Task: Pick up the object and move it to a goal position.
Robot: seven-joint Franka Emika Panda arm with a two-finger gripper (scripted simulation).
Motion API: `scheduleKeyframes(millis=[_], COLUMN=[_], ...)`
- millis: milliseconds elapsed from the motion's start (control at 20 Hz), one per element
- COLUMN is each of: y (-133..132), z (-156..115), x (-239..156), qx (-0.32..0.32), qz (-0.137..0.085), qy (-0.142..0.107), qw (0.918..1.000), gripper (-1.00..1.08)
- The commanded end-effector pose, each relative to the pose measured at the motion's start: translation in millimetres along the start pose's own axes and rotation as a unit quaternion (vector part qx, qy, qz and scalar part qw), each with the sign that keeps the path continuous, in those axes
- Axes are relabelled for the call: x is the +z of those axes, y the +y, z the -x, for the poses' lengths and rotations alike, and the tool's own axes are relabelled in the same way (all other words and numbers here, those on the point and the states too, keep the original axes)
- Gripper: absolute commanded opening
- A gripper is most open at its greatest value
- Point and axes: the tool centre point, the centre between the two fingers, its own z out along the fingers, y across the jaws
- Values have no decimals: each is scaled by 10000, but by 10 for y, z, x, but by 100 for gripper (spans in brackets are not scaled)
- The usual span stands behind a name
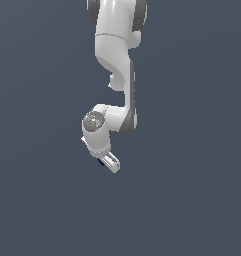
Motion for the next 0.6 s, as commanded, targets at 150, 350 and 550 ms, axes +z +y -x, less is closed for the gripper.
scheduleKeyframes(millis=[150, 350, 550], y=[-5, -5, -16], z=[-6, -6, 1], x=[2, 2, -14], qx=[0, 0, 0], qz=[-5, -5, -5], qy=[6, 6, 6], qw=[10000, 10000, 10000], gripper=[-100, -100, -100])
